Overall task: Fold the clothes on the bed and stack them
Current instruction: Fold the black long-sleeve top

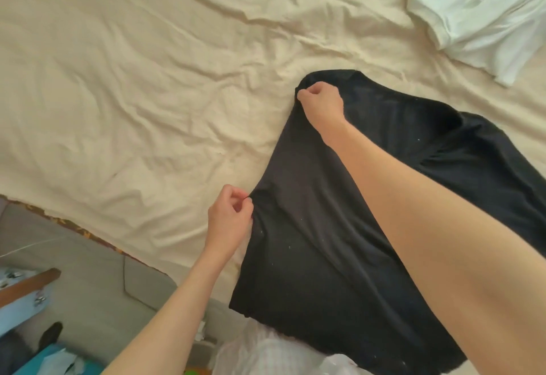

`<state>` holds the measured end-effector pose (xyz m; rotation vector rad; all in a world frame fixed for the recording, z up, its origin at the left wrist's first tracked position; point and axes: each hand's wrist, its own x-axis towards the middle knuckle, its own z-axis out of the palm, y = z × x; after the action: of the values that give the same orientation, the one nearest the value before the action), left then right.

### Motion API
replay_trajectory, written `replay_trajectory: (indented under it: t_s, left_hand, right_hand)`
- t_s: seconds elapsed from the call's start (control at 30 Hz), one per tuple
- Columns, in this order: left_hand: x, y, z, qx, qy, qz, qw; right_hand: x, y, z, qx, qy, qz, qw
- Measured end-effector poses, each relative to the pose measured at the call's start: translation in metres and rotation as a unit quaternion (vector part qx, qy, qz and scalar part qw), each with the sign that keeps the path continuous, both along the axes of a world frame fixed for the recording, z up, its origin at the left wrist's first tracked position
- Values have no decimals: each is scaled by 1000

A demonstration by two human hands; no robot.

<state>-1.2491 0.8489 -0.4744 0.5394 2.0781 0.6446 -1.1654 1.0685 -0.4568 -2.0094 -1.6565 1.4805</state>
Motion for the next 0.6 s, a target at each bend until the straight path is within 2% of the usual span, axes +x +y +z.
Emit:
replay_trajectory:
  t_s: [0.13, 0.23, 0.33, 0.4, 0.5, 0.6]
  left_hand:
    - [-10, 9, 1, -58, -40, 15, 997]
    - [-8, 16, 5, -48, 19, -51, 997]
    - [4, 19, 10, 45, 109, -149, 982]
    - [11, 22, 11, 89, 130, -203, 966]
    - [12, 30, 4, 64, 109, -227, 966]
    - [9, 38, 8, 31, 139, -237, 961]
  right_hand:
    - [8, 13, 1, -122, 73, -169, 975]
    - [13, 15, -4, -140, 72, -145, 977]
    - [12, 18, -6, -109, 98, -94, 985]
    - [10, 22, -6, -131, 152, -99, 975]
    - [11, 24, -4, -183, 242, -139, 943]
    - [23, 17, -1, -136, 213, -126, 959]
